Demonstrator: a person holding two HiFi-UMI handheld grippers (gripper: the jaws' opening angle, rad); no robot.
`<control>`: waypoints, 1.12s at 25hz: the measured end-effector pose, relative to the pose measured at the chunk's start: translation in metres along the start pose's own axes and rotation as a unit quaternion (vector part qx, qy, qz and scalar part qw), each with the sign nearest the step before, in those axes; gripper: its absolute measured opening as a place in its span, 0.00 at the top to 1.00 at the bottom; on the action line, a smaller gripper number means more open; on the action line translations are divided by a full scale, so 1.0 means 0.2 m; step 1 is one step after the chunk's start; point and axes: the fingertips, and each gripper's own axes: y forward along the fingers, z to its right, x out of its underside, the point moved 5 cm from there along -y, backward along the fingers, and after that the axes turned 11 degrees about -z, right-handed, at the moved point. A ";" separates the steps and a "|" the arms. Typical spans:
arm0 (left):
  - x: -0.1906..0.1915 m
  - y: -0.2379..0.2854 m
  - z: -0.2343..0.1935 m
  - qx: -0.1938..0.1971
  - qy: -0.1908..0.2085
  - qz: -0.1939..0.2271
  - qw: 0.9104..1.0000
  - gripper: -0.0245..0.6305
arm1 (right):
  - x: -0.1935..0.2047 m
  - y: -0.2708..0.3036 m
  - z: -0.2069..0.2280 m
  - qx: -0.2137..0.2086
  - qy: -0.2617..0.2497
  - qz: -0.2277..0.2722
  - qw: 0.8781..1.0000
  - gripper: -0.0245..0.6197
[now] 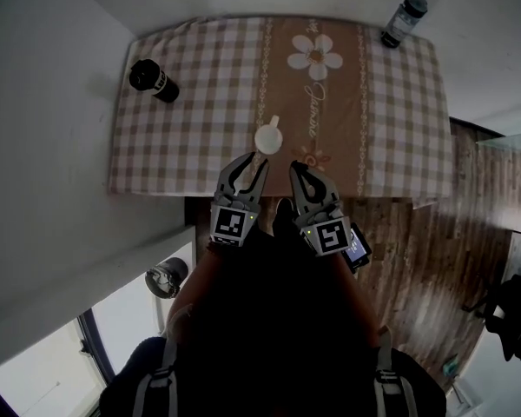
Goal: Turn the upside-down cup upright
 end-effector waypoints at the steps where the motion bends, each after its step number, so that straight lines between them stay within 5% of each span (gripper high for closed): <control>1: 0.02 0.02 0.00 0.002 -0.002 -0.003 1.000 0.74 | 0.01 0.01 0.01 0.002 -0.001 -0.002 1.000 0.95; 11: 0.14 0.23 -0.06 0.000 -0.018 -0.055 0.998 0.40 | -0.01 0.02 0.11 0.009 -0.004 -0.010 1.000 0.95; 28: 0.32 0.43 -0.08 0.017 -0.057 -0.108 0.992 0.35 | 0.07 0.11 0.10 -0.027 -0.023 -0.026 0.999 0.95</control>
